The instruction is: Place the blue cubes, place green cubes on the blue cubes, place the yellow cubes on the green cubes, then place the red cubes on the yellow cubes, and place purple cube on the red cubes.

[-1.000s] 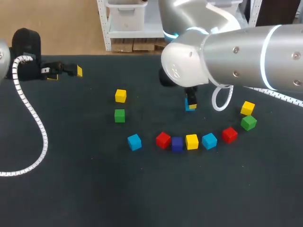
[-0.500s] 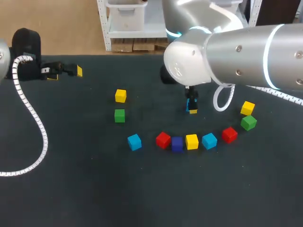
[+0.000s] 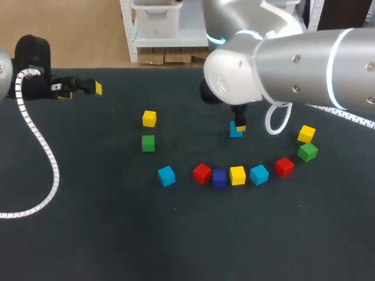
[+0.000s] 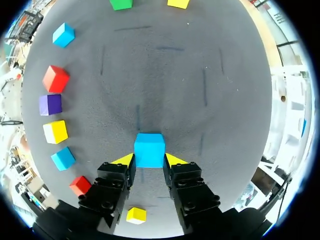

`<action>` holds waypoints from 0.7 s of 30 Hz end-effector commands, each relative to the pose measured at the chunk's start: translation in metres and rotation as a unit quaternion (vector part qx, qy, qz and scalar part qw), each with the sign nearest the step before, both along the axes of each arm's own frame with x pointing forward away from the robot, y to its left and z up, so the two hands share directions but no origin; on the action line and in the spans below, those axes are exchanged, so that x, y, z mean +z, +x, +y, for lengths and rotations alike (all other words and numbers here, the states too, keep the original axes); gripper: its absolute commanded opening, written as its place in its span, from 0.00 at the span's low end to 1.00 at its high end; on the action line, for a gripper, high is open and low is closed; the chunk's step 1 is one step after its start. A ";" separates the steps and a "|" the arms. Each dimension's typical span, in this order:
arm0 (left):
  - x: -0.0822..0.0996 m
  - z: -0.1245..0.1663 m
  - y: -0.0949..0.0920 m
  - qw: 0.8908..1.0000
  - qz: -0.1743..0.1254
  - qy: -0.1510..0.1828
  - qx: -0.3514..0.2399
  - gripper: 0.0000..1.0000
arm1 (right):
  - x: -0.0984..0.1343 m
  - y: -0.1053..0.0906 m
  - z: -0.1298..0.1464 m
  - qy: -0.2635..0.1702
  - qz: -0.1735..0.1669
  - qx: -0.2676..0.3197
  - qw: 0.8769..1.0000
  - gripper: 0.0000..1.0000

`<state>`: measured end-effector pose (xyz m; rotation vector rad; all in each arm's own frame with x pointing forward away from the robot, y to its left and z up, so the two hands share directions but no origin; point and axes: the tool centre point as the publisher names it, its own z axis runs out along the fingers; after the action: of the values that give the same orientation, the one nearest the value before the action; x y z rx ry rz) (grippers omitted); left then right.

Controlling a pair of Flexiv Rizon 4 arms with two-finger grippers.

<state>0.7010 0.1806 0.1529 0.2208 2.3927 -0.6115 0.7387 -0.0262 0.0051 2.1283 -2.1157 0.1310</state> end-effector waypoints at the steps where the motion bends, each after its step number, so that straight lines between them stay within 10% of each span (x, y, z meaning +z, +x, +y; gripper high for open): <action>1: -0.002 0.003 -0.001 1.000 -0.004 -0.006 -0.004 1.00 | -0.002 -0.007 0.000 -0.004 -0.015 0.007 1.000 0.31; 9: -0.002 0.003 -0.001 1.000 -0.004 -0.006 -0.004 1.00 | -0.001 -0.006 0.000 0.000 -0.013 0.004 1.000 0.37; 13: -0.002 0.003 -0.001 1.000 -0.004 -0.006 -0.004 1.00 | -0.002 -0.006 0.000 0.000 -0.017 0.001 1.000 1.00; 21: -0.002 0.003 -0.001 1.000 -0.004 -0.006 -0.004 1.00 | 0.024 0.000 -0.004 0.028 -0.029 -0.009 0.999 1.00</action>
<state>0.7010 0.1806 0.1529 0.2208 2.3927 -0.6115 0.7439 -0.0221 0.0146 2.1442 -2.1782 0.1507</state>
